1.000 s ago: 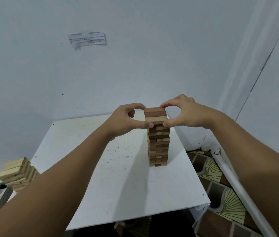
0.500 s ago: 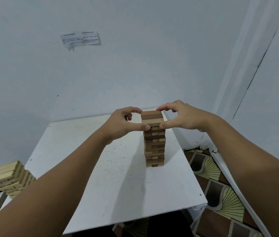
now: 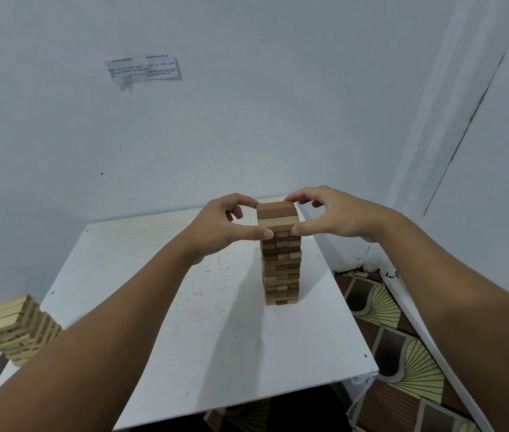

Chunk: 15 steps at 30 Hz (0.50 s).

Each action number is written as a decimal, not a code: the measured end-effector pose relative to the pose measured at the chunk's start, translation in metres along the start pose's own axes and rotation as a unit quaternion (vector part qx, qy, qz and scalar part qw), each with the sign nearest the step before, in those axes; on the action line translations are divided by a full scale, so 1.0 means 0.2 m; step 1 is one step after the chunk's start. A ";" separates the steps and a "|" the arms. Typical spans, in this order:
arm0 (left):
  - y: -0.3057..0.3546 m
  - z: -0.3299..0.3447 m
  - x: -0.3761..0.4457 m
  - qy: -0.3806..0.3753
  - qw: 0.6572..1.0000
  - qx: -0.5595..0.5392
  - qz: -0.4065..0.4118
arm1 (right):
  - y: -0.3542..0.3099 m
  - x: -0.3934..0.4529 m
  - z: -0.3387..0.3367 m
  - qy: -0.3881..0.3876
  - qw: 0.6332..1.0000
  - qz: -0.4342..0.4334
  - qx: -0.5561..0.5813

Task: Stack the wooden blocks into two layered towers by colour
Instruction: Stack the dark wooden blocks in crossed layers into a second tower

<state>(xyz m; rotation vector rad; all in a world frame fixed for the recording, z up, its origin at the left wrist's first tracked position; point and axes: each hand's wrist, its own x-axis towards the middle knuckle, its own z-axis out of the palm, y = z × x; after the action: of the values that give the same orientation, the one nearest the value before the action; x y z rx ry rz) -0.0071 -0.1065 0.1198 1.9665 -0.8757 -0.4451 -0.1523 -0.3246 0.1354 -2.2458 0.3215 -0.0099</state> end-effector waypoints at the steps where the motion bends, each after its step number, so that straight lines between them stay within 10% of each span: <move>1: 0.00 0.00 0.00 0.002 1.000 -0.001 -0.001 | 0.01 0.00 0.00 0.002 1.000 0.000 0.005; 15: -0.04 0.00 -0.02 0.002 1.000 -0.018 -0.016 | 0.06 -0.01 0.06 -0.005 0.998 0.004 0.062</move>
<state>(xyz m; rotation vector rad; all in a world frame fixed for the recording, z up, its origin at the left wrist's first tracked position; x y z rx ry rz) -0.0078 -0.1007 0.1129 1.9495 -0.8287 -0.4721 -0.1548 -0.3228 0.1201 -2.1207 0.3158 -0.0148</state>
